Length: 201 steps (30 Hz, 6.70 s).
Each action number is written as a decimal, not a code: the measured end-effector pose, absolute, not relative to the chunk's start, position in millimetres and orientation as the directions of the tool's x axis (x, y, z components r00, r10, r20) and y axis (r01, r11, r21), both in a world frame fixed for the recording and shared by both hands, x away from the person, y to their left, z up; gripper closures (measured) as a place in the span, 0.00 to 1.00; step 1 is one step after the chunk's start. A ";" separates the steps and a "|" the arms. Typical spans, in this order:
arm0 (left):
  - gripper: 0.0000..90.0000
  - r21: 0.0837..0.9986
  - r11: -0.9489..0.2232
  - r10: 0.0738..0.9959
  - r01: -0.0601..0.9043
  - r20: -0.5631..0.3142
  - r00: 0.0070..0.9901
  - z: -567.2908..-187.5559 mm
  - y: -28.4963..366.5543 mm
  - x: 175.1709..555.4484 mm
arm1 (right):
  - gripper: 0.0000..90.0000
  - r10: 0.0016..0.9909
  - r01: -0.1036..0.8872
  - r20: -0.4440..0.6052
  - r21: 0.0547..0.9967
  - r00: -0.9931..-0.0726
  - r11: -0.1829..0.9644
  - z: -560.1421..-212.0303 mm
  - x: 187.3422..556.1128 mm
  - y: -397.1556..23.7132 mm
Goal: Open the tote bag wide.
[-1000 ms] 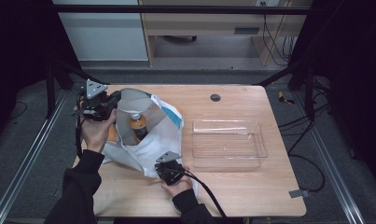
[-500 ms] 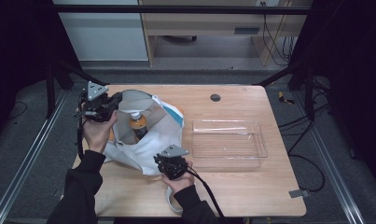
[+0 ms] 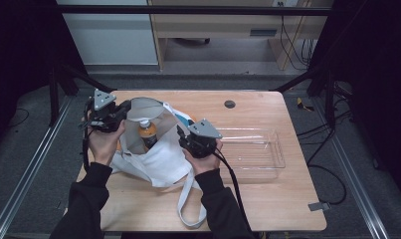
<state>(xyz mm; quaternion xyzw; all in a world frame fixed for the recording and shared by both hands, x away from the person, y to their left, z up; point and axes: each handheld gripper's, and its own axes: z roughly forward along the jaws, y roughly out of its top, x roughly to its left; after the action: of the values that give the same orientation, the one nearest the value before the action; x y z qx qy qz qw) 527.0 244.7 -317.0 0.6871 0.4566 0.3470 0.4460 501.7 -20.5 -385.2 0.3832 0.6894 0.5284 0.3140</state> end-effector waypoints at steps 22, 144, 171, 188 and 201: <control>0.64 0.934 -0.227 0.908 0.277 0.100 0.407 -336.8 257.5 501.1 | 1.00 0.859 0.280 -0.012 0.943 -0.512 0.180 -394.4 518.0 -16.2; 0.65 0.861 -0.198 0.942 0.469 0.034 0.335 -416.0 302.5 544.7 | 0.72 0.799 0.321 0.035 0.926 -0.600 0.200 -454.4 478.8 12.0; 0.95 0.823 -0.254 0.936 0.507 0.078 0.343 -435.3 310.4 527.0 | 0.96 0.899 0.395 0.019 0.902 -0.438 0.174 -450.2 529.0 9.7; 0.69 0.851 -0.262 0.927 0.456 0.090 0.364 -428.7 309.7 515.9 | 0.89 0.878 0.413 0.041 0.892 -0.476 0.182 -455.0 524.6 11.1; 0.49 0.889 -0.201 0.926 0.411 0.036 0.375 -411.5 319.7 484.8 | 0.63 0.813 0.365 0.049 0.908 -0.581 0.206 -418.4 499.5 -26.4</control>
<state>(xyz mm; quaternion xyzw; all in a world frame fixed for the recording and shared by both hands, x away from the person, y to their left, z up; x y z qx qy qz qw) 484.8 319.7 -411.5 0.7128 0.4689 0.3043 0.4237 499.5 -26.4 -418.4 0.3968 0.7420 0.4896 0.2286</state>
